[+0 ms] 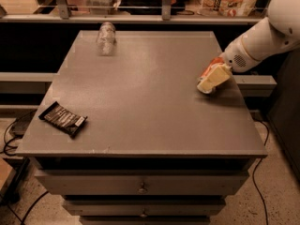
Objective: Move coke can near water bottle
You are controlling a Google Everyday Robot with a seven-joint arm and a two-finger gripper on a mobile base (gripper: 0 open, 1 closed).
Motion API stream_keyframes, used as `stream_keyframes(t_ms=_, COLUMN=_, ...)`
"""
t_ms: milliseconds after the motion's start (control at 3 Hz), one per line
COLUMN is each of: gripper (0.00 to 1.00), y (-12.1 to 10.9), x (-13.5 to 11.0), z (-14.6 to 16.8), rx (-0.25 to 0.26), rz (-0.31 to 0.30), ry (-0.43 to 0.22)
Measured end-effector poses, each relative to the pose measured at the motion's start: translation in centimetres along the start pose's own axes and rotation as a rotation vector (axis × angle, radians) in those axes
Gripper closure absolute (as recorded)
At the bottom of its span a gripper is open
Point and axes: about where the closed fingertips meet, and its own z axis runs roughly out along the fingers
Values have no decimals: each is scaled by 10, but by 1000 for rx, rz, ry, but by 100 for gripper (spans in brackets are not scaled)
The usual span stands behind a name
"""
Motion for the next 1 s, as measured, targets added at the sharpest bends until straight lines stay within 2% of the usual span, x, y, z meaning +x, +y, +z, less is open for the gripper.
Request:
stream_keyframes(t_ms=333, gripper=78, y=-1, x=-20, z=-14, rx=-21, rz=-14, ry=-81)
stream_keyframes(t_ms=667, gripper=100, y=0, x=-73, z=-73, rx=-34, rz=-94, ry=-307)
stream_keyframes(t_ms=1000, gripper=100, y=1, x=-72, z=-66, rx=-39, rz=-83, ry=-291)
